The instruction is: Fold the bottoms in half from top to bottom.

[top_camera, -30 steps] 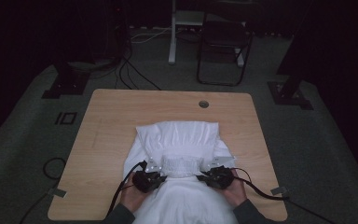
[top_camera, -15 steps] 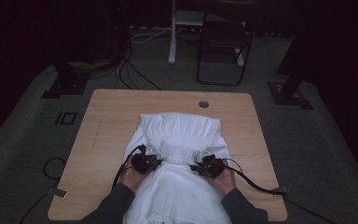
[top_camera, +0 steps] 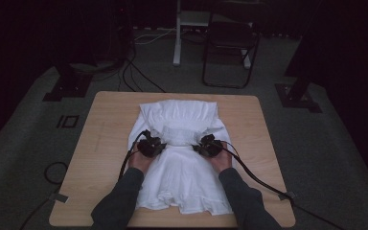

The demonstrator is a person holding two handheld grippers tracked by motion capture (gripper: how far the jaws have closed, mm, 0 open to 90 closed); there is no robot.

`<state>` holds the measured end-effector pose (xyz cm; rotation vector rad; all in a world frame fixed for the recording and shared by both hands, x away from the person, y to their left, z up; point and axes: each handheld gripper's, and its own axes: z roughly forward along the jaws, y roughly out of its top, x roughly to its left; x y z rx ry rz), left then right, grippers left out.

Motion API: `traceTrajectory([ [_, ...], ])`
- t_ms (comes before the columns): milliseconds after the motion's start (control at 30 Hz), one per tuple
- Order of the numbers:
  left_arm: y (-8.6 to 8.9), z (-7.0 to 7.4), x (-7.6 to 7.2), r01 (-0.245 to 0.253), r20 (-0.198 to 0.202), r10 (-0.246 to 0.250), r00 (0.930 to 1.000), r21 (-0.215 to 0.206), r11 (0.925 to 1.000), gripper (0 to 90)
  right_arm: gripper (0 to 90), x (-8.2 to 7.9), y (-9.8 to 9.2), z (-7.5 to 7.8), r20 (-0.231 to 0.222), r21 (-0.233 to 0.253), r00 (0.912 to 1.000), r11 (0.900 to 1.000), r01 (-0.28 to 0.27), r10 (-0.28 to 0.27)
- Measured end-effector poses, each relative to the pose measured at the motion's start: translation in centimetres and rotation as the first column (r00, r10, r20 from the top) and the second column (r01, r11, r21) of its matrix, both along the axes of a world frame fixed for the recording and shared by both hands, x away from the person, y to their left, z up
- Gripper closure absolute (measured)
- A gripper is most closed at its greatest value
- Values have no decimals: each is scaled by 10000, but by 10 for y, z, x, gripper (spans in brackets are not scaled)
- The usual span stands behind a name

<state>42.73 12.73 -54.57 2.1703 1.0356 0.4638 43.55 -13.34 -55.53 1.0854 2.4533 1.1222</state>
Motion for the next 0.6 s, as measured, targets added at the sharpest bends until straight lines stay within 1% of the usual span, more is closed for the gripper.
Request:
traceTrajectory([
  [33,0,0,4,-69,-5,69,10000,-100,9999,823,834,4,0,-1,-17,103,10000,9999,82,-82],
  [67,0,0,4,-69,-5,69,10000,-100,9999,823,834,4,0,-1,-17,103,10000,9999,82,-82],
  [100,1,-1,11,-287,-94,283,9996,-360,9989,823,834,7,0,-1,-58,178,9998,9997,169,-168],
  [133,1,-1,13,-350,-129,344,9993,-428,9985,823,834,15,1,-1,-67,204,9995,9993,316,-314],
  [167,2,-1,15,-466,-196,456,9988,-530,9975,823,835,16,1,0,-89,207,9993,9991,374,-372],
  [233,3,-3,18,-736,-331,708,9969,-928,9930,823,835,20,3,0,-64,207,9987,9985,499,-498],
  [267,3,-3,18,-736,-331,708,9969,-928,9930,824,835,20,3,0,-64,207,9987,9985,499,-498],
  [300,3,-3,19,-831,-402,792,9960,-1069,9908,824,835,22,3,-1,-114,296,9984,9980,564,-561],
  [467,4,-3,19,-1007,-529,948,9941,-1223,9874,826,836,23,3,0,-169,323,9981,9977,602,-597],
  [500,5,-3,18,-1073,-575,1003,9933,-1358,9849,826,837,23,3,0,-188,343,9980,9975,612,-606],
  [600,7,0,15,-1113,-692,1016,9924,-1540,9818,836,847,21,-1,3,-76,465,9986,9975,531,-528],
])
